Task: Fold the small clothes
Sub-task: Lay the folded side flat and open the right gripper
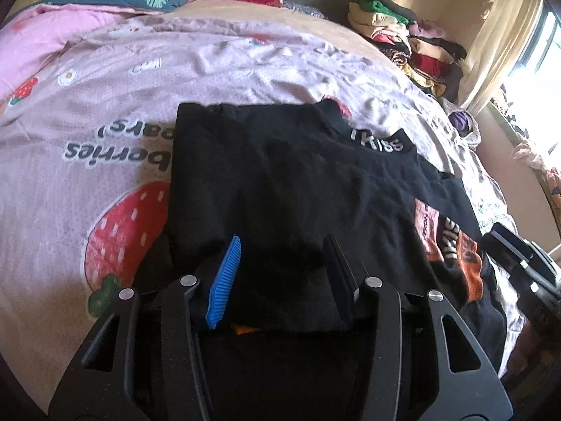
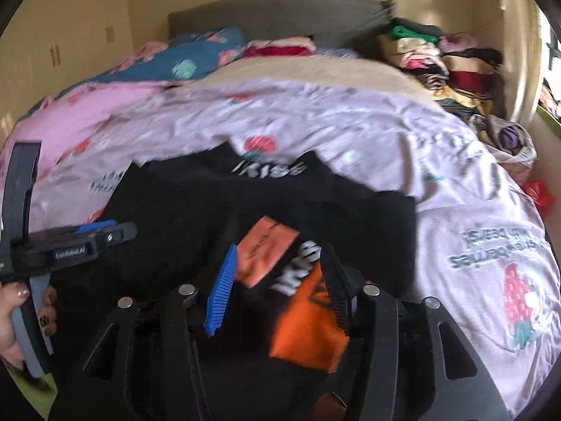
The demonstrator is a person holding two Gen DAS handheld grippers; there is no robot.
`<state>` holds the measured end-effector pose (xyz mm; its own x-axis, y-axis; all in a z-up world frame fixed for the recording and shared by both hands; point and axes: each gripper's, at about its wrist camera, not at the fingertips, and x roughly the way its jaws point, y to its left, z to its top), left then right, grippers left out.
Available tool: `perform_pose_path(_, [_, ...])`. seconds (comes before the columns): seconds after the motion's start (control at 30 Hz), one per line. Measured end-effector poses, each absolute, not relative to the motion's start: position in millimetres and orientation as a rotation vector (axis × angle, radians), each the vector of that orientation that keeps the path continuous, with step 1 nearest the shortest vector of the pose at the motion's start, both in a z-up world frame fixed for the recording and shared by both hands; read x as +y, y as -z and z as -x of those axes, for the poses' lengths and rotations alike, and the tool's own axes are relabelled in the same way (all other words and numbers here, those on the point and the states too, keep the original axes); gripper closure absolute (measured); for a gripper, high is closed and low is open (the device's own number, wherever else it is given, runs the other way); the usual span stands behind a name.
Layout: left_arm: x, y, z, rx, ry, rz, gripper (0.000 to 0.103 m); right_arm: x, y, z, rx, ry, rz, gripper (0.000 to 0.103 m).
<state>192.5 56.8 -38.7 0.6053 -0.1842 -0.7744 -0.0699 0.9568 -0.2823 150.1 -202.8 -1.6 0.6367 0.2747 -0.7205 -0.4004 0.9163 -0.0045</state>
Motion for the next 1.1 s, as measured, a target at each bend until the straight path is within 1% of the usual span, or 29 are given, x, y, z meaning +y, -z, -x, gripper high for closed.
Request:
perform_pose_path(0.1, [62,41,-189,0.925,0.075,0.320,0.062,-192,6,-147,0.812,-0.416,0.187,0.051])
perform_pose_path(0.13, [62,42,-188,0.926,0.077,0.321,0.062,-190,6,-144,0.813,-0.427,0.188,0.050])
perform_pose_path(0.23, [62,42,-186,0.927,0.078,0.321,0.062,-186,6,-141,0.811,-0.452,0.186,0.043])
perform_pose_path(0.3, [62,43,-184,0.926,0.078,0.316,0.062,-186,6,-140,0.815,-0.460,0.187,0.041])
perform_pose_path(0.37, [63,44,-183,0.928,0.081,0.319,0.062,-186,9,-142,0.831,-0.460,0.194,0.034])
perform_pose_path(0.53, [61,44,-182,0.926,0.080,0.308,0.062,-184,23,-146,0.882,-0.441,0.233,0.034])
perform_pose_path(0.67, [62,45,-181,0.925,0.082,0.313,0.062,-187,39,-154,0.949,-0.409,0.245,0.031])
perform_pose_path(0.87, [62,45,-180,0.925,0.081,0.310,0.062,-193,47,-158,0.974,-0.402,0.216,0.024])
perform_pose_path(1.1, [59,45,-178,0.926,0.077,0.305,0.062,-199,40,-157,0.958,-0.394,0.191,0.023])
